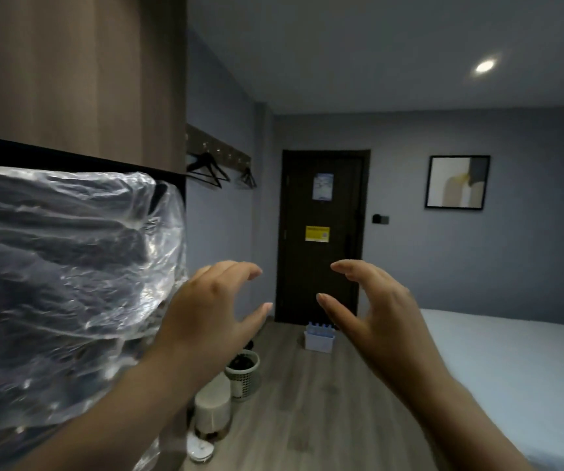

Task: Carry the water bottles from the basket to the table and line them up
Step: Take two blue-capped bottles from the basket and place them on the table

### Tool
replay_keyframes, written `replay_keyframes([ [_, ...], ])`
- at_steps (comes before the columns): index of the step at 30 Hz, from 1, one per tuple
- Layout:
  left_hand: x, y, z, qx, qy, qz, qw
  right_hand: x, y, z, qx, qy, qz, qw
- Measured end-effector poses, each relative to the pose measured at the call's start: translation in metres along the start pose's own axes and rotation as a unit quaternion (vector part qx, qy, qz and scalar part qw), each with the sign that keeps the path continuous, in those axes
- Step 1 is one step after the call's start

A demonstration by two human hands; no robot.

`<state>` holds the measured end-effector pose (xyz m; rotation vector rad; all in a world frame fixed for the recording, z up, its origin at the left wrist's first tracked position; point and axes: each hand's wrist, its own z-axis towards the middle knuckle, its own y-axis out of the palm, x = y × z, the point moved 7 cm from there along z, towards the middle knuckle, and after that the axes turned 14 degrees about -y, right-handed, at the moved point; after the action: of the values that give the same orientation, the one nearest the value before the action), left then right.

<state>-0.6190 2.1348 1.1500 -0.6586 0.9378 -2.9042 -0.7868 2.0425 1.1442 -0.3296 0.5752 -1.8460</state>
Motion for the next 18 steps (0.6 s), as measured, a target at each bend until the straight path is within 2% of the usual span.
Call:
replay_keyframes([
  [7,0.003,0.092,0.063,-0.025,0.044,-0.043,0.998,0.084,0.032,0.025,0.001,0.017,-0.044,0.999],
  [18,-0.018,0.227,0.178,-0.063,0.067,-0.061,0.994,0.217,0.107,0.079,-0.007,0.054,-0.082,0.995],
])
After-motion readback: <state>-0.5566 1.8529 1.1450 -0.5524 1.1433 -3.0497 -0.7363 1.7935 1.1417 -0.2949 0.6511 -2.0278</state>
